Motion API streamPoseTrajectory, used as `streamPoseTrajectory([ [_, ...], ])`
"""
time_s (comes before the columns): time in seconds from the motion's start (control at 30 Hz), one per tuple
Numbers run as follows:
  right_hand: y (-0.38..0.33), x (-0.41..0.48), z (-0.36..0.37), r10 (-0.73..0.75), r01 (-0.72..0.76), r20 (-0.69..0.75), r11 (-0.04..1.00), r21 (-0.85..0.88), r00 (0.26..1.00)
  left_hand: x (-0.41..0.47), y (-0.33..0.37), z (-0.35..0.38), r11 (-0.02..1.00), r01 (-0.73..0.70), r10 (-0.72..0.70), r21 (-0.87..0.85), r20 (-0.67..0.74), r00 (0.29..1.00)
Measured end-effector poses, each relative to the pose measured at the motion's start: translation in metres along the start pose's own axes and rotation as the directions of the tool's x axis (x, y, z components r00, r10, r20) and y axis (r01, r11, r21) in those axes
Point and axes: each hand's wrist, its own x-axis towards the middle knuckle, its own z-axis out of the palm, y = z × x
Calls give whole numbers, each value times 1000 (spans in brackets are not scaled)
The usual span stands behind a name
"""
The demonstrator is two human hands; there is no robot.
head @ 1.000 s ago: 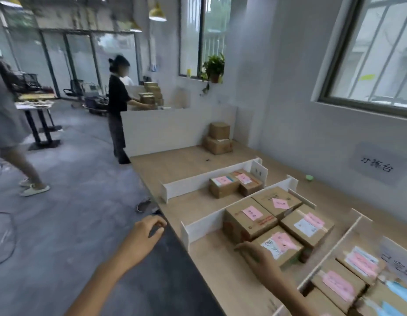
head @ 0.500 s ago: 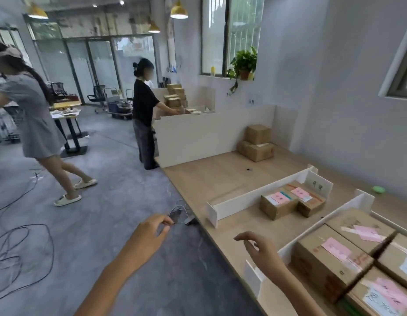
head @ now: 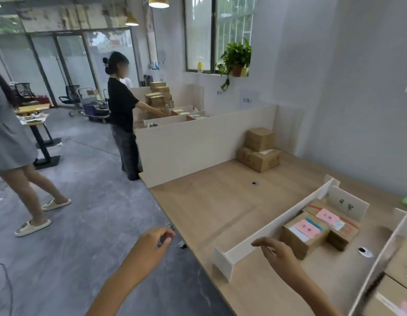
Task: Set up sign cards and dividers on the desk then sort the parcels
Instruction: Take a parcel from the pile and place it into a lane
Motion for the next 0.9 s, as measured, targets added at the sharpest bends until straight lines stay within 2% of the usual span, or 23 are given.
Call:
streamPoseTrajectory([
  [0.17, -7, 99, -6, 19, -20, -50, 1000, -6, 999, 126, -4, -11, 999, -48, 48, 4, 35, 998],
  [0.43, 12, 210, 0, 94, -95, -120, 995, -4, 988, 274, -29, 6, 995, -95, 95, -7, 122, 988],
  [0.57, 37, 268, -4, 202, -200, -185, 979, 32, 962, 371, -32, 32, 985, -174, 172, -9, 201, 964],
  [0.77, 81, 393, -33, 344, -334, -298, 939, 85, 890, 575, -29, 100, 952, -287, 305, -104, 309, 901],
  [0.9, 118, 509, -62, 403, -400, -363, 913, 86, 840, 727, -7, 158, 926, -303, 358, -226, 273, 893],
])
